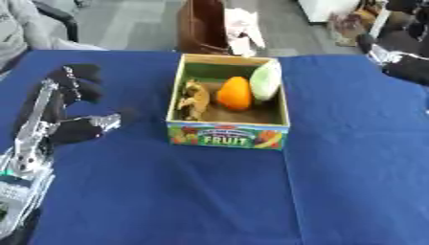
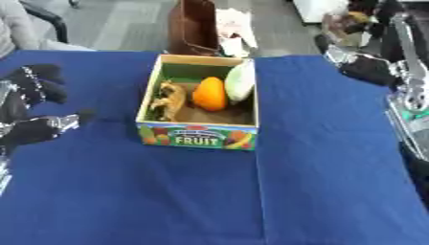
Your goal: Pick up objects on the table and place them in the box.
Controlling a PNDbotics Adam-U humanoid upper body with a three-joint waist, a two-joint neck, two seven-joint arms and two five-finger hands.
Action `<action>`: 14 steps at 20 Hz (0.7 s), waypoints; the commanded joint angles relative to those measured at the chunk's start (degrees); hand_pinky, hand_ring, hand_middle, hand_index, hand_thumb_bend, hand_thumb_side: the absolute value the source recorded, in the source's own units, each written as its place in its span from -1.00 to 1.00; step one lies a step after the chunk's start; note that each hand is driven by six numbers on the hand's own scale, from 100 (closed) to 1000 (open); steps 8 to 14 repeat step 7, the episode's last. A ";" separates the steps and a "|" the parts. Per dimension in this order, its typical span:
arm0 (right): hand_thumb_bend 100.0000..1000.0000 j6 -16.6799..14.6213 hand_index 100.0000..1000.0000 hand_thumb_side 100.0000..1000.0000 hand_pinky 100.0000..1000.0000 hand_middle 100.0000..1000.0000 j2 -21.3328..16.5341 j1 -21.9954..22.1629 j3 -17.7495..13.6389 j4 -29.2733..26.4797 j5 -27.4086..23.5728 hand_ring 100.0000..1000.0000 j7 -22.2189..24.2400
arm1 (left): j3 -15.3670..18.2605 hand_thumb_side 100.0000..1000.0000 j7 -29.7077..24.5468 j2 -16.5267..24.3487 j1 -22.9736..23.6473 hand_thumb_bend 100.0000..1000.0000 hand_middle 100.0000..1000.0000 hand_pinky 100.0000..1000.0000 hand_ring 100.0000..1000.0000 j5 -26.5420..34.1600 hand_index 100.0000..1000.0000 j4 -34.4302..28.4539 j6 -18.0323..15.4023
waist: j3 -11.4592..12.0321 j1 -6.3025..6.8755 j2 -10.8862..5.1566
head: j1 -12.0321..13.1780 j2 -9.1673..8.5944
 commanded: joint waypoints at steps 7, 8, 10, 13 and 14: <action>-0.49 2.19 0.58 -0.74 0.12 0.46 -2.31 9.10 -6.07 -3.76 -1.84 0.55 -2.19 | 0.97 -1.00 1.00 0.74 0.53 0.58 0.06 0.06 -0.01 0.31 0.40 -0.35 -0.56 | -1.21 0.21 -0.46 | 0.57 1.24; -0.49 2.19 0.58 -0.74 0.12 0.46 -2.31 9.10 -6.07 -3.76 -1.84 0.55 -2.19 | 0.97 -1.00 1.00 0.74 0.53 0.58 0.06 0.06 -0.01 0.31 0.40 -0.35 -0.56 | -1.21 0.21 -0.46 | 0.57 1.24; -0.49 2.19 0.58 -0.74 0.12 0.46 -2.31 9.10 -6.07 -3.76 -1.84 0.55 -2.19 | 0.97 -1.00 1.00 0.74 0.53 0.58 0.06 0.06 -0.01 0.31 0.40 -0.35 -0.56 | -1.21 0.21 -0.46 | 0.57 1.24; -0.49 2.19 0.58 -0.74 0.12 0.46 -2.31 9.10 -6.07 -3.76 -1.84 0.55 -2.19 | 0.97 -1.00 1.00 0.74 0.53 0.58 0.06 0.06 -0.01 0.31 0.40 -0.35 -0.56 | -1.21 0.21 -0.46 | 0.57 1.24; -0.49 2.19 0.58 -0.74 0.12 0.46 -2.31 9.10 -6.07 -3.76 -1.84 0.55 -2.19 | 0.97 -1.00 1.00 0.74 0.53 0.58 0.06 0.06 -0.01 0.31 0.40 -0.35 -0.56 | -1.21 0.21 -0.46 | 0.57 1.24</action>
